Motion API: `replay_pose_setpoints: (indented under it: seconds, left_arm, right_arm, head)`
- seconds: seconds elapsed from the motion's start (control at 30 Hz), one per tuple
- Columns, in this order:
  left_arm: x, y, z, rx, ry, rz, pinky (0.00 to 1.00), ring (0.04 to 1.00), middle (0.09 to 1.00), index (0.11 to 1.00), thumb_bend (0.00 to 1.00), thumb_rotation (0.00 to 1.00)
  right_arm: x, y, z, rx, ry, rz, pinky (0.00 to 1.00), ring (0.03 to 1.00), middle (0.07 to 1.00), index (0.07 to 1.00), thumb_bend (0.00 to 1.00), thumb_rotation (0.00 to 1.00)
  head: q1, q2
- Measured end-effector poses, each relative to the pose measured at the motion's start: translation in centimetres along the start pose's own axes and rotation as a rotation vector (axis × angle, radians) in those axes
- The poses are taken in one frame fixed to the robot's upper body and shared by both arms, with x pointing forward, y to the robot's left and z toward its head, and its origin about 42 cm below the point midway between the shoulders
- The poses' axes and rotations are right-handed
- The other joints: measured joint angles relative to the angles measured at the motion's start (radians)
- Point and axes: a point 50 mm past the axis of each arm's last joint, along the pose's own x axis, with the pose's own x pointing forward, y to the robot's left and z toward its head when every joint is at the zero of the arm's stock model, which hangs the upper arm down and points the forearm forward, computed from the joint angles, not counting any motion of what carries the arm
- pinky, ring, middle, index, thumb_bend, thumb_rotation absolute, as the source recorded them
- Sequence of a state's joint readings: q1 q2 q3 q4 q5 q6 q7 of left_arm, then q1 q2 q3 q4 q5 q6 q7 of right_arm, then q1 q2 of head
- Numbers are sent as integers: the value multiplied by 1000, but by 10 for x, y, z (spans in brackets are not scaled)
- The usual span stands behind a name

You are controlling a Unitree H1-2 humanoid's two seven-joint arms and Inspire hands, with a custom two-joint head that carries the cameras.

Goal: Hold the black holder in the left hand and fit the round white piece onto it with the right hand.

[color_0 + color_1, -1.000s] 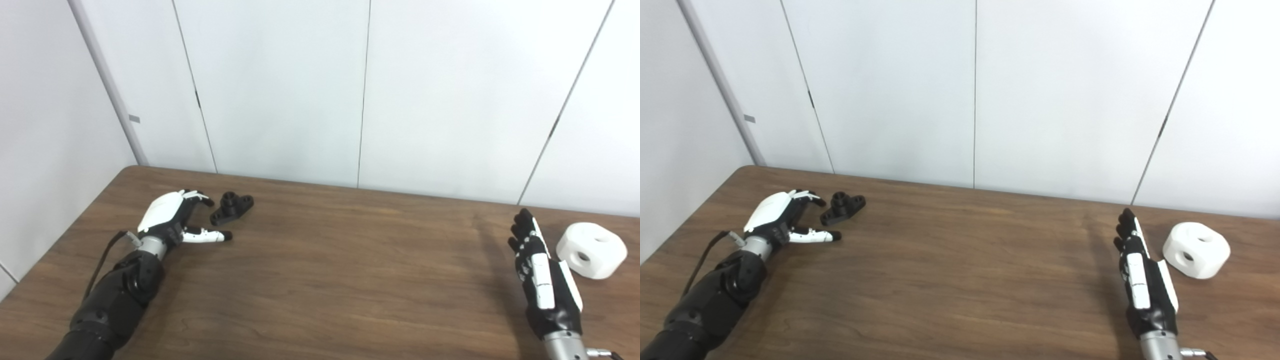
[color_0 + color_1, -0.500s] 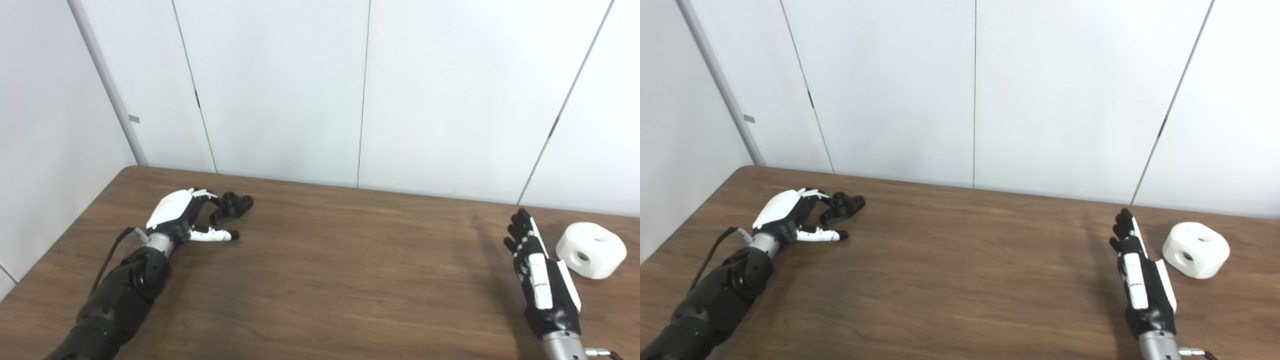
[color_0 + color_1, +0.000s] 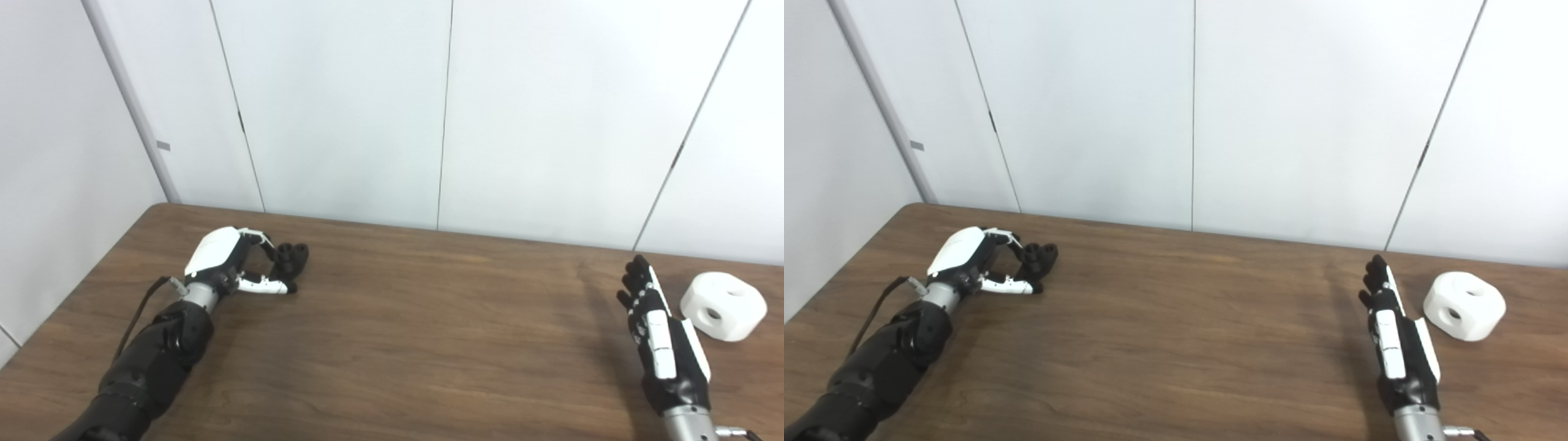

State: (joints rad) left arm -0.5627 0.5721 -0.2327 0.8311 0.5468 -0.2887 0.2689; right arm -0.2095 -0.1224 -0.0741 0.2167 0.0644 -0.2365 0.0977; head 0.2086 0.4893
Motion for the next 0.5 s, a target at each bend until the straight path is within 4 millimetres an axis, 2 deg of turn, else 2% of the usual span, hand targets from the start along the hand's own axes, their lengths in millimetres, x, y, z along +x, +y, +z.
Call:
replay_pose_setpoints:
  seconds: [0.27,0.5]
  left_arm:
    - [0,0,2,0,-20,-2,1000,869,701,483,522,48]
    - [1,0,4,-2,-35,-2,1000,865,708,483,522,49]
  right_arm:
    - [0,0,0,-2,0,2,968,993,996,998,395,1000]
    - [0,1,0,-4,-1,2,973,994,996,996,377,1000]
  head:
    - [3,-2]
    - [-2,2]
